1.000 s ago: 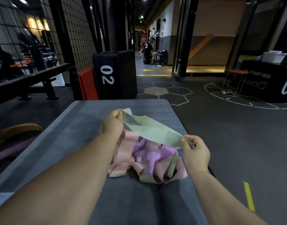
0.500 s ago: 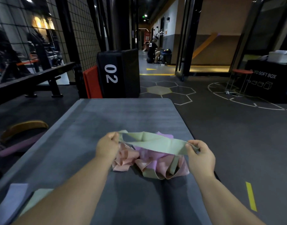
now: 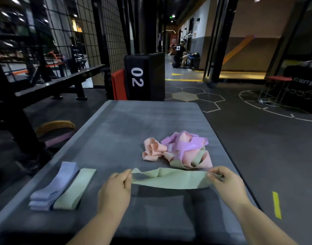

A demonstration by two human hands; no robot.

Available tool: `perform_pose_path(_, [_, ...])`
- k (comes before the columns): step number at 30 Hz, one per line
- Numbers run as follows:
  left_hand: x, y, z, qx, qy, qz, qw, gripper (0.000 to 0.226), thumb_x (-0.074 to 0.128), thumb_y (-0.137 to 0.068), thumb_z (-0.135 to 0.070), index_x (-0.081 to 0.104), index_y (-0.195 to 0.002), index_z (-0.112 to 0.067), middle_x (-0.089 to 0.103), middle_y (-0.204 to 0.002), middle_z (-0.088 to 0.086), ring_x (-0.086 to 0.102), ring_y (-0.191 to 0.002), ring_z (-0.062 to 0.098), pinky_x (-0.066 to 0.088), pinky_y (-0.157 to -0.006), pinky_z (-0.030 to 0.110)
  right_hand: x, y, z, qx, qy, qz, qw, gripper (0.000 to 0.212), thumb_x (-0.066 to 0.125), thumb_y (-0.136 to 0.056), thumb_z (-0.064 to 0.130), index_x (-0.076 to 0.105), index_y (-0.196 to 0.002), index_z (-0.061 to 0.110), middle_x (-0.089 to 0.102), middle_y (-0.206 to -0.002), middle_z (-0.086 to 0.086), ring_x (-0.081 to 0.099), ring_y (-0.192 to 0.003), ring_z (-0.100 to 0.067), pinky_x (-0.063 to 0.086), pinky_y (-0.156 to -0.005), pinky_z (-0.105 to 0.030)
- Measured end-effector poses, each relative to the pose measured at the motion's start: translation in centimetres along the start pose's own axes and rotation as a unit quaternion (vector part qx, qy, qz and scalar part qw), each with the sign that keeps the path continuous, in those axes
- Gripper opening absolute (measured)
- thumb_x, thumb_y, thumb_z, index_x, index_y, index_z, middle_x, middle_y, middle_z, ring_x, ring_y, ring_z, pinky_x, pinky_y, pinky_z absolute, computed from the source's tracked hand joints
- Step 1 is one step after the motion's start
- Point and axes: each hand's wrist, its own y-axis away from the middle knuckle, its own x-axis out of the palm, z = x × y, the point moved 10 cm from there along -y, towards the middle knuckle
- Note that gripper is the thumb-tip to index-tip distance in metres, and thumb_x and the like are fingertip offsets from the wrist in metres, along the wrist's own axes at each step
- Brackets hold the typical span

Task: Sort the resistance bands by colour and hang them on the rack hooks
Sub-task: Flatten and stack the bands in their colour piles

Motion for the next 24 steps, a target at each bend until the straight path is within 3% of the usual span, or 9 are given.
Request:
perform_pose_path(4, [-0.3, 3.2, 0.7, 0.028, -0.117, -0.011, 0.993, 0.031, 0.047, -0.095, -0.04, 0.062, -0.122, -0.043, 0.064, -0.106, -0.006, 0.057, -0.101, 0.023, 0.04, -0.079, 0.035, 0.3, 2.2, -0.4, 0.0, 0.074, 0.037, 0.997, 0.022, 0.066, -0.088, 0.019, 0.059, -0.075, 0.035, 0.062, -0.086, 0.012, 0.055, -0.076, -0.005, 0.039, -0.059, -0.019])
perform_pose_path(8, [0.6, 5.5, 1.4, 0.032, -0.154, 0.018, 0.987, 0.034, 0.043, -0.095, -0.043, 0.053, -0.127, -0.051, 0.058, -0.115, -0.012, 0.051, -0.107, 0.017, 0.031, -0.077, 0.033, 1.0, 3.9, -1.0, -0.012, 0.137, 0.054, 0.989, 0.019, 0.063, -0.089, 0.017, 0.058, -0.081, 0.033, 0.063, -0.097, 0.006, 0.053, -0.081, -0.01, 0.035, -0.066, -0.02])
perform_pose_path(12, [1.0, 6.3, 1.4, 0.031, -0.159, 0.044, 0.986, 0.039, 0.039, -0.096, -0.045, 0.047, -0.134, -0.048, 0.051, -0.123, -0.014, 0.047, -0.113, 0.015, 0.032, -0.083, 0.032, 1.3, 4.3, -1.0, -0.021, 0.138, 0.05, 0.989, 0.02, 0.061, -0.088, 0.011, 0.063, -0.096, 0.03, 0.06, -0.111, 0.002, 0.052, -0.09, -0.013, 0.036, -0.075, -0.022])
perform_pose_path(15, [1.6, 6.2, 0.9, 0.025, -0.171, 0.086, 0.981, 0.046, 0.043, -0.093, -0.05, 0.041, -0.138, -0.046, 0.038, -0.138, -0.016, 0.036, -0.127, 0.013, 0.032, -0.096, 0.034, 1.7, 4.2, -1.2, -0.019, 0.171, 0.063, 0.983, 0.04, 0.059, -0.089, 0.015, 0.055, -0.127, 0.026, 0.052, -0.126, 0.002, 0.053, -0.11, -0.018, 0.043, -0.086, -0.028])
perform_pose_path(19, [1.4, 4.9, -0.9, 0.035, -0.171, 0.117, 0.978, 0.063, 0.044, -0.085, -0.066, 0.034, -0.142, -0.041, 0.016, -0.156, -0.014, 0.018, -0.141, 0.018, 0.025, -0.11, 0.041, 1.2, 3.8, -1.6, 0.002, 0.165, 0.061, 0.984, 0.057, 0.065, -0.084, 0.024, 0.044, -0.137, 0.028, 0.046, -0.135, 0.0, 0.051, -0.118, -0.02, 0.045, -0.092, -0.034])
perform_pose_path(24, [2.0, 3.4, -3.9, 0.083, -0.128, 0.095, 0.984, 0.058, 0.038, -0.093, -0.059, 0.026, -0.147, -0.04, 0.025, -0.152, -0.021, 0.018, -0.141, 0.011, 0.02, -0.111, 0.037, 0.4, 2.8, -4.0, 0.09, 0.205, 0.097, 0.97, 0.085, 0.071, -0.075, 0.046, 0.031, -0.145, 0.021, 0.043, -0.14, -0.008, 0.049, -0.123, -0.027, 0.046, -0.087, -0.035])
